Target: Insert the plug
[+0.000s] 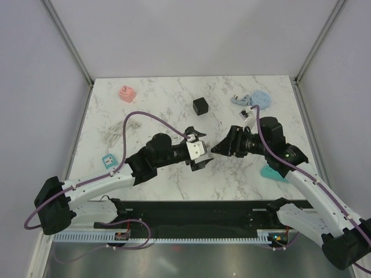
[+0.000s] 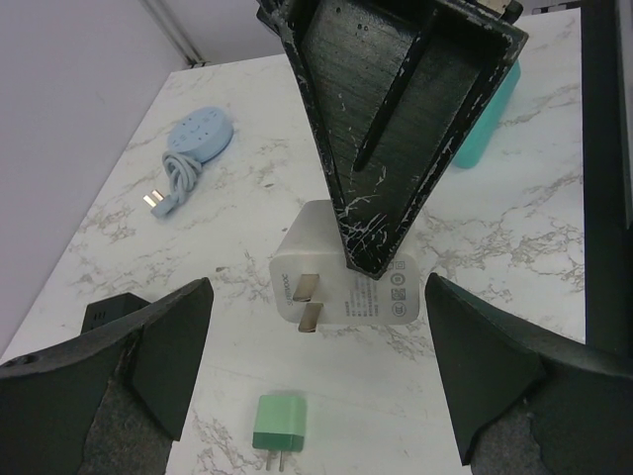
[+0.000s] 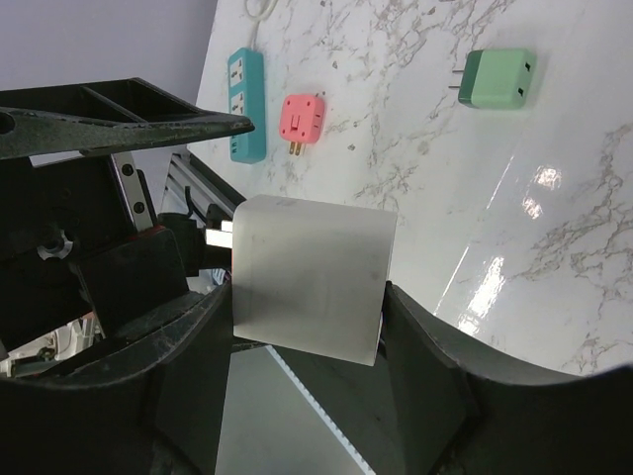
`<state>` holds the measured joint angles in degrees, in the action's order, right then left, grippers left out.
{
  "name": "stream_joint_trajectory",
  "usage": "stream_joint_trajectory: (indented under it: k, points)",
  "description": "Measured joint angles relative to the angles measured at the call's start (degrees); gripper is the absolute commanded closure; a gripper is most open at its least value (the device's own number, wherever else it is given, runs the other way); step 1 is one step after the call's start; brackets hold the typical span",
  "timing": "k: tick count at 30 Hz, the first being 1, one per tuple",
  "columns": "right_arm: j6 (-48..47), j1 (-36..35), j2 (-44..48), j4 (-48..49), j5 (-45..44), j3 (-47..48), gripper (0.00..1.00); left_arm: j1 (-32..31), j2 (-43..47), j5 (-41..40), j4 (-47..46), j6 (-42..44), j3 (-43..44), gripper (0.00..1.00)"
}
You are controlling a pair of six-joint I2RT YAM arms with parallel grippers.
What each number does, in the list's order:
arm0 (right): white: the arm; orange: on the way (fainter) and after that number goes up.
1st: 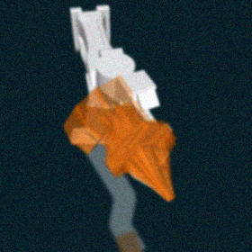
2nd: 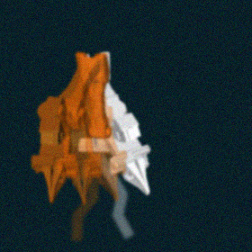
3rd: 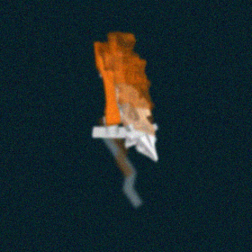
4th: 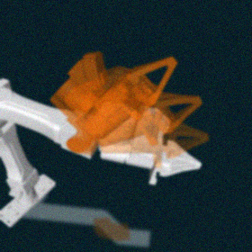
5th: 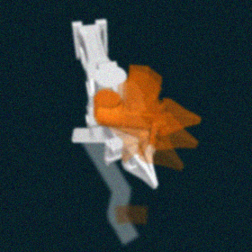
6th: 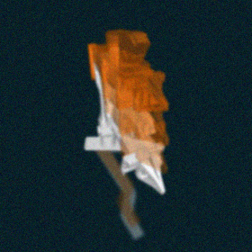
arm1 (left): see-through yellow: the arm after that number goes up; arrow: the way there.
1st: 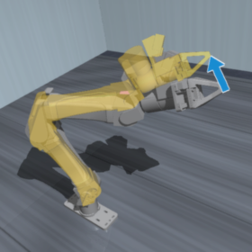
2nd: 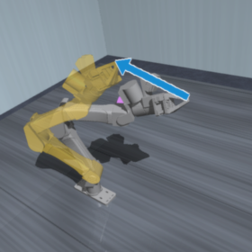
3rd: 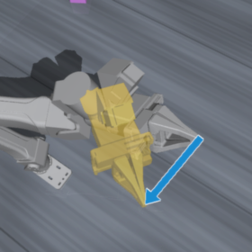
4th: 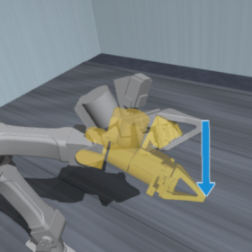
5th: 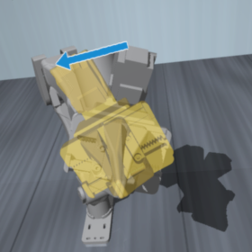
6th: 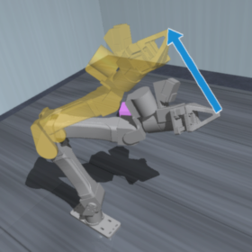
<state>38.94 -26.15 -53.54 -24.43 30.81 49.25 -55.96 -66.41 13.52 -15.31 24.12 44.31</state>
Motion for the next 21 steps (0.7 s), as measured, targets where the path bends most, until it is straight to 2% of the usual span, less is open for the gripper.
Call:
stream_joint_trajectory:
  k: [9,15,18,21]
  points:
    - [1.0,-0.6,0.9,0.5,0.0,-0.1,0.60,-0.1,-1.6,0.0,-0.8,0.0,0.2,0.07]
    - [1.4,-1.0,1.0,0.7,-0.3,-0.2,0.60,-0.2,-2.4,0.1,-1.4,-0.1,0.3,0.14]
    - [1.6,-1.1,1.1,1.4,-0.6,-0.3,0.58,-0.2,-2.4,0.5,-1.5,-0.3,0.4,0.26]
    - [1.6,-1.1,1.5,2.0,-1.0,-0.6,0.55,-0.4,-2.7,1.2,-1.4,-1.2,0.4,0.52]
